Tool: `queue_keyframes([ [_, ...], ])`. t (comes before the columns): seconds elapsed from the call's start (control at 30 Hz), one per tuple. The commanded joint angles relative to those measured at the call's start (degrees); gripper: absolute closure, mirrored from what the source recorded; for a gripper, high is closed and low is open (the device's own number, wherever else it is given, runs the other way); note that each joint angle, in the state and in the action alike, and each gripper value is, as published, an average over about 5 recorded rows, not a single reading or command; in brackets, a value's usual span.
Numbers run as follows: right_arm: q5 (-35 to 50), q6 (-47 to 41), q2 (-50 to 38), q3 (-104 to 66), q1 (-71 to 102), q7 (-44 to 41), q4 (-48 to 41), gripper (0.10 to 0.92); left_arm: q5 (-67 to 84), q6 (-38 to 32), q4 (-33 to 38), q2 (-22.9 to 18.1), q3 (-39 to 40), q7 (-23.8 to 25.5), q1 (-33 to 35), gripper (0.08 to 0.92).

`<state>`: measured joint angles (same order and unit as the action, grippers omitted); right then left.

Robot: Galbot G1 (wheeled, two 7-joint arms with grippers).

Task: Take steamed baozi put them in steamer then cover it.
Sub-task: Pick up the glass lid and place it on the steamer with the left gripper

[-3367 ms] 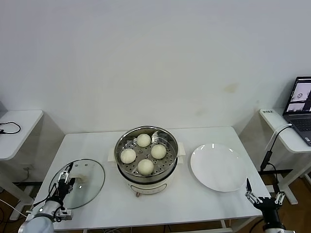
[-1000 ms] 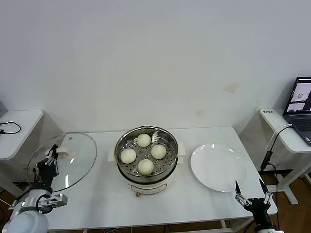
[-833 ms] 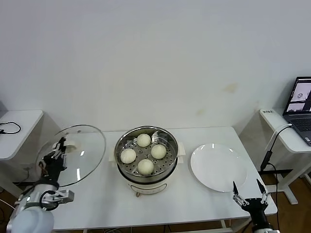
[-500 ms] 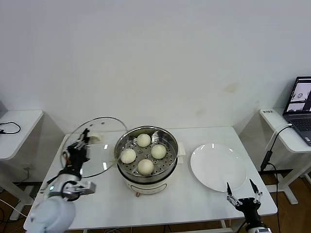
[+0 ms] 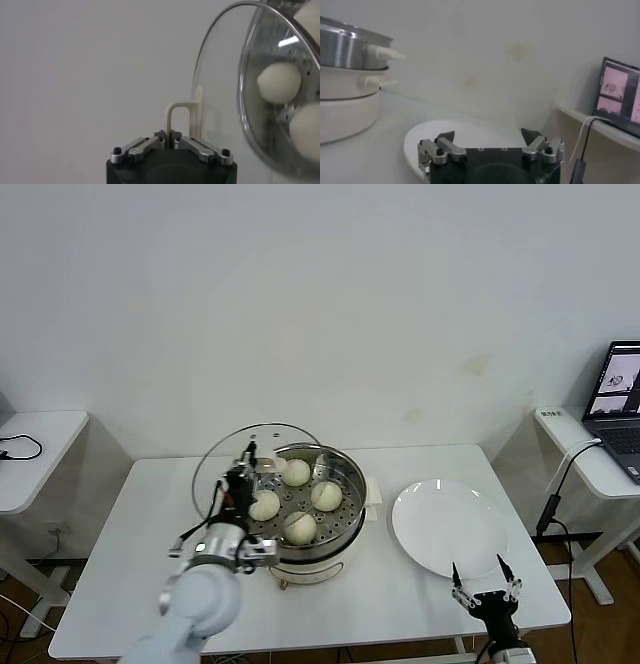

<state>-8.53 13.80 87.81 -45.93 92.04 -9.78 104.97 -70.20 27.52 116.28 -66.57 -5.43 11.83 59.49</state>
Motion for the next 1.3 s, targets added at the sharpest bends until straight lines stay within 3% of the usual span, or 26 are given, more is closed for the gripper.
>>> queue_keyframes([
  [0.03, -3.0, -0.3, 0.6, 0.9, 0.0, 0.5, -0.5, 0.202, -13.0, 3.3, -4.8, -8.5, 10.8, 6.8, -6.1, 0.873],
  [0.63, -2.4, 0.1, 0.3, 1.4, 0.8, 0.4, -0.3, 0.202, -18.5, 2.6, -10.9, -11.4, 11.3, 8.2, -5.5, 0.873],
  [1.3, -3.3, 1.2, 0.2, 1.9, 1.3, 0.3, -1.4, 0.203, -15.5, 3.1, -10.1, -12.0, 6.8, 8.1, -4.6, 0.873],
])
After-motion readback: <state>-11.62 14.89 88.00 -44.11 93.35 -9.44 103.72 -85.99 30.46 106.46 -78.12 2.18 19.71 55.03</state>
